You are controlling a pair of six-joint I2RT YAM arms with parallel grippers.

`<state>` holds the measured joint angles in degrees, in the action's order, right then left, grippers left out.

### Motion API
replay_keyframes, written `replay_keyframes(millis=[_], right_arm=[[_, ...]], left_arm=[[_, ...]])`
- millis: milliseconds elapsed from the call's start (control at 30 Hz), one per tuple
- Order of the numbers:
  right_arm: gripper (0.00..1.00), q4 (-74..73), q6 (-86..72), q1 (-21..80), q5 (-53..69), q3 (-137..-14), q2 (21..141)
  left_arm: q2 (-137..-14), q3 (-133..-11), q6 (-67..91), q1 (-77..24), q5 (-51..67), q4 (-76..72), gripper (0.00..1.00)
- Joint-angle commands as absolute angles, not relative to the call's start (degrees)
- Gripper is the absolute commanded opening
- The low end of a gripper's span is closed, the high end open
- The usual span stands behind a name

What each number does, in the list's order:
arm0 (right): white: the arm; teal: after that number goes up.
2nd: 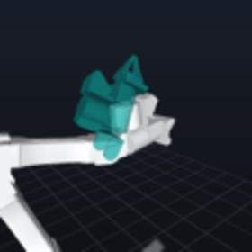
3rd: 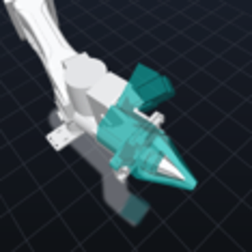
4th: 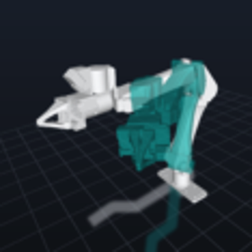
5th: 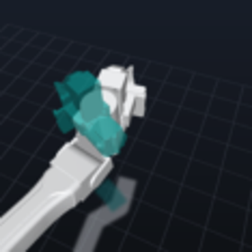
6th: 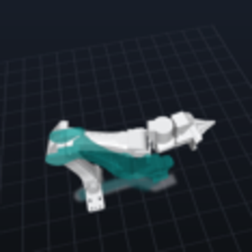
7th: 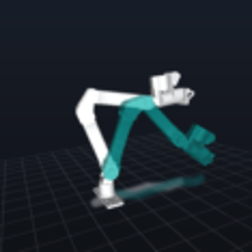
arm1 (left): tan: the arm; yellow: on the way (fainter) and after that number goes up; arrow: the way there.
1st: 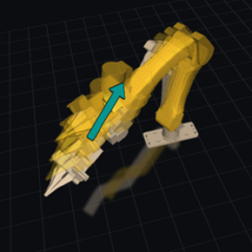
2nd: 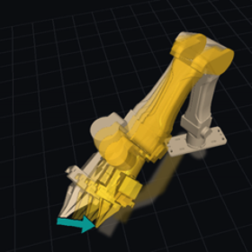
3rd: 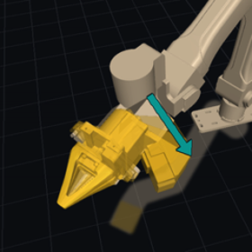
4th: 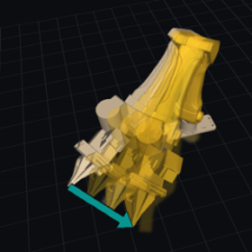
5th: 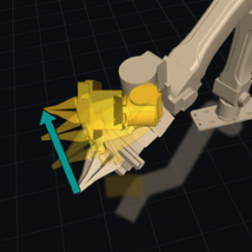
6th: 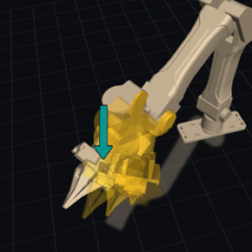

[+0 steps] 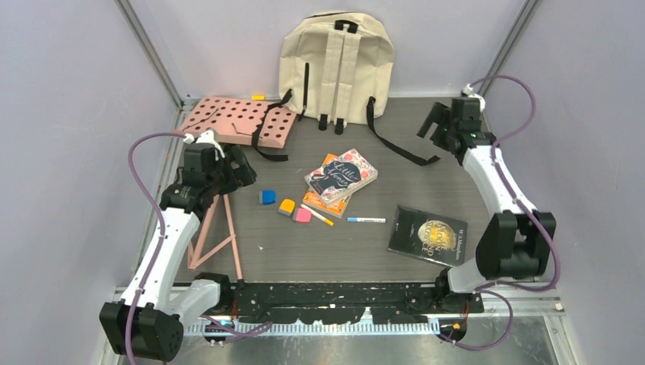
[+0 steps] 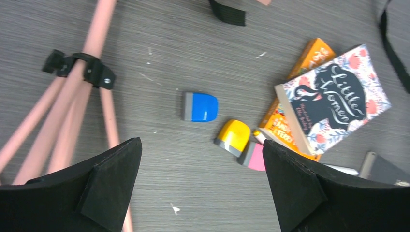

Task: Pack the student bag
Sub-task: Adjust the student bag at the center of the board.

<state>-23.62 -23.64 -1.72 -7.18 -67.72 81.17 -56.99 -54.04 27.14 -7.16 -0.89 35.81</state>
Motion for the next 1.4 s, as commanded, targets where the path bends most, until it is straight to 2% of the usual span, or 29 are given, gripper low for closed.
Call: replay_keyframes(millis=[0,267,500,667,933,1033,1133,1367], right_arm=[[0.95,-22.8,-23.1,4.1,-1.5,-76.9,88.8],[0.96,-22.4,-24.2,11.1,2.8,-92.7,105.0],[0.95,-15.9,-31.3,11.7,9.4,-108.5,117.8],[0.95,-8.3,-33.4,11.9,12.4,-119.5,127.1],[0.95,-5.8,-30.8,12.0,14.5,-142.6,141.9],[0.95,-4.6,-32.2,12.0,16.0,-146.7,145.5],[0.91,-1.5,-33.4,12.2,17.5,-147.8,146.7],[0.72,-0.4,-33.1,13.3,19.3,-148.9,147.6]], left_arm=[[-56.5,-56.9,30.1,-7.3,5.4,32.2,0.99],[-61.6,-63.2,32.5,-7.3,7.8,30.9,0.99],[-62.3,-64.0,38.0,-7.3,8.9,26.8,0.99],[-59.1,-62.4,37.9,-7.3,6.4,29.5,0.99],[-54.2,-60.5,38.2,-7.3,2.3,33.6,0.99],[-54.5,-60.6,38.7,-7.3,1.5,33.6,0.99],[-55.6,-61.3,39.5,-7.3,1.5,33.4,0.99],[-59.9,-63.9,38.7,-7.3,3.3,32.4,0.99]])
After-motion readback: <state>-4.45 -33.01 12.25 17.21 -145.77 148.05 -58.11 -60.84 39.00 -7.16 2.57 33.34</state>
